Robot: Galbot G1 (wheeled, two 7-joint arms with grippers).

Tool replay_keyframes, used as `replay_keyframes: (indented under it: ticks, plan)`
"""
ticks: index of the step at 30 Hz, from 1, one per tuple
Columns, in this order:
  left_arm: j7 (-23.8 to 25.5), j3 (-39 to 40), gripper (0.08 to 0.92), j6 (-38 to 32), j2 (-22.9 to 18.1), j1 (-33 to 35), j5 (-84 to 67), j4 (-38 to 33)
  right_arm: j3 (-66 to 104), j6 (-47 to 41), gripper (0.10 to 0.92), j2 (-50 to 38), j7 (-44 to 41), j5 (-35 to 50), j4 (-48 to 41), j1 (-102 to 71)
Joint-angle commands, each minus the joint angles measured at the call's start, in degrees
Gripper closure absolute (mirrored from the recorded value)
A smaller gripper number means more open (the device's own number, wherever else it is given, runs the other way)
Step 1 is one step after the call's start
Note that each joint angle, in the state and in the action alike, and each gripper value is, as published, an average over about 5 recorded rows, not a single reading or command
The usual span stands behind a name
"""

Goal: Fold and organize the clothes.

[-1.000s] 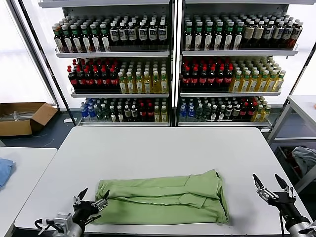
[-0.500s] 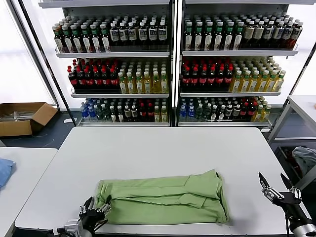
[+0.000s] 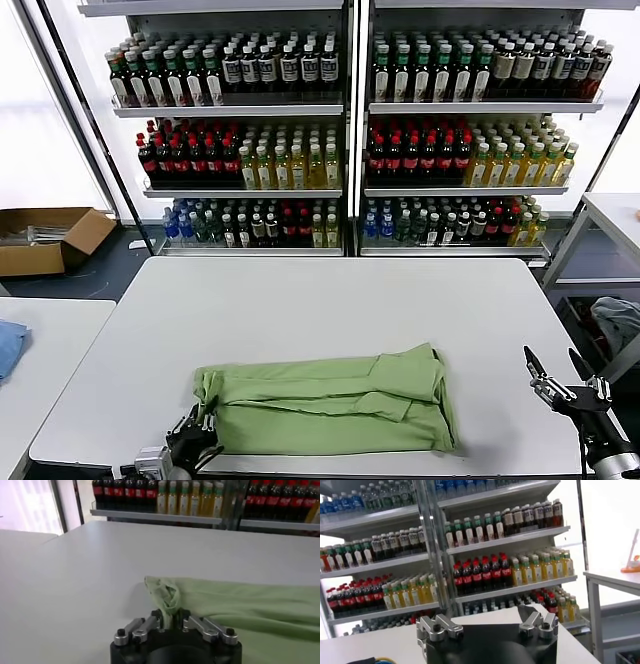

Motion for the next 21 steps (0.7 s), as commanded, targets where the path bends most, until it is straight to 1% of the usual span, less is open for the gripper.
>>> replay_keyframes:
  ticks: [1, 4, 6, 10, 13, 15, 17, 21]
  plan:
    - [9.5, -25.21, 0.814, 0.7, 13.2, -2.65, -9.82, 3.37, -0.35, -0.04, 0.203, 0.16, 0.31, 0.38, 0.22, 0.47]
    - [12.32, -32.78, 0.886, 0.87, 17.47, -2.74, -12.44, 7.41, -0.84, -0.4, 0.203, 0.34, 0.58, 0.4, 0.37, 1.31]
    - [14.07, -36.8, 0.906, 0.46, 20.37, -2.65, -12.57, 10.69, -1.16, -0.57, 0.203, 0.42, 0.68, 0.4, 0.5, 1.7]
    - [15.95, -41.8, 0.909, -0.47, 25.91, -2.74, -12.93, 16.78, -1.5, -0.62, 0.203, 0.4, 0.75, 0.47, 0.62, 1.94]
    - [16.49, -43.22, 0.909, -0.53, 28.44, -2.98, -13.79, 17.4, -1.4, -0.56, 0.203, 0.35, 0.81, 0.68, 0.61, 1.87]
    - [16.63, -43.34, 0.909, 0.03, 28.79, -3.12, -14.3, 15.25, -1.24, -0.51, 0.203, 0.33, 0.78, 0.87, 0.66, 1.68]
    - [16.61, -42.78, 0.909, 1.03, 28.05, -3.18, -14.77, 11.93, -1.06, -0.44, 0.203, 0.33, 0.74, 0.98, 0.73, 1.47]
    - [15.35, -38.63, 0.909, 4.42, 23.78, -3.57, -16.48, 2.66, -0.69, -0.38, 0.203, 0.36, 0.89, 1.0, 0.66, 1.43]
